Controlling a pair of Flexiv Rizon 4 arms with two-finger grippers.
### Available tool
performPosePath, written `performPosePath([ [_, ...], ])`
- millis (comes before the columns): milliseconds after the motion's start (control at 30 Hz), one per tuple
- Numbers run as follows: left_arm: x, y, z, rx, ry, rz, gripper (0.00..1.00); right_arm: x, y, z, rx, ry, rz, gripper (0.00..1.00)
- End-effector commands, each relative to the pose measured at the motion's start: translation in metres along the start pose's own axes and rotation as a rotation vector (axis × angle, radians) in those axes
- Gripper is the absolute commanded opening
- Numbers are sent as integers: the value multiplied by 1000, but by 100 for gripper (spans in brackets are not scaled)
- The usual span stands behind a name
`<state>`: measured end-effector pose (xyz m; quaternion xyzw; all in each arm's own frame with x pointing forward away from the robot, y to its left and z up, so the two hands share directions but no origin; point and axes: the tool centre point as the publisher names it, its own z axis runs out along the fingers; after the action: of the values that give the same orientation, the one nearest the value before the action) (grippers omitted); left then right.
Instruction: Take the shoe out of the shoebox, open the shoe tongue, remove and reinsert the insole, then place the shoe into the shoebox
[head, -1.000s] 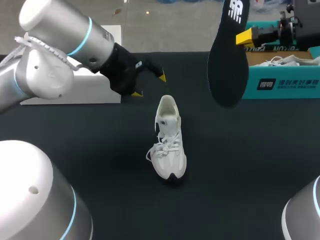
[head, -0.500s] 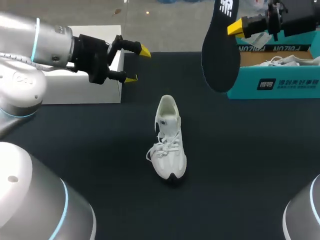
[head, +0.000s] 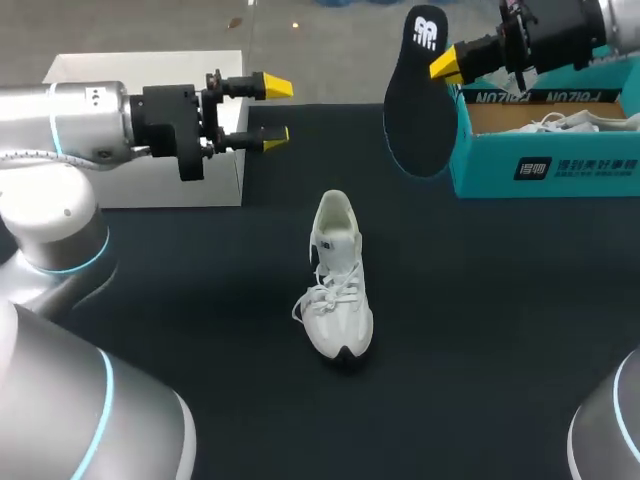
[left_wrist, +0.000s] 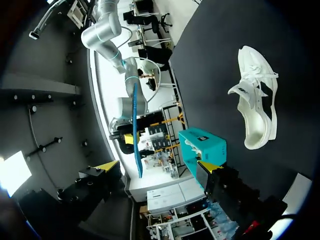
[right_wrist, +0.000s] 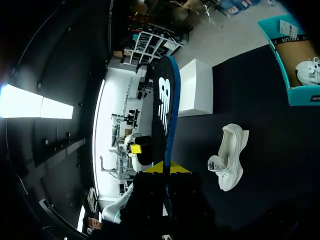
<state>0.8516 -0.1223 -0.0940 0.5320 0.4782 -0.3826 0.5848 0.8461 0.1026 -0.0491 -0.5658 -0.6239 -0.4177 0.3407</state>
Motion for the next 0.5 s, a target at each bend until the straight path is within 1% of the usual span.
performPosePath([
  [33, 3, 2, 9, 34, -180, 15, 100, 7, 12, 19, 62, 20, 23, 0],
  [167, 6, 3, 20, 50, -191, 34, 100, 6, 11, 32, 64, 28, 59, 0],
  [267, 4, 5, 32, 61, -201, 45, 100, 7, 5, 44, 82, 30, 75, 0],
  [367, -6, 4, 44, 75, -210, 73, 100, 8, -3, 55, 104, 24, 75, 0],
  [500, -20, 0, 54, 84, -230, 98, 100, 8, -9, 68, 125, 15, 76, 0],
])
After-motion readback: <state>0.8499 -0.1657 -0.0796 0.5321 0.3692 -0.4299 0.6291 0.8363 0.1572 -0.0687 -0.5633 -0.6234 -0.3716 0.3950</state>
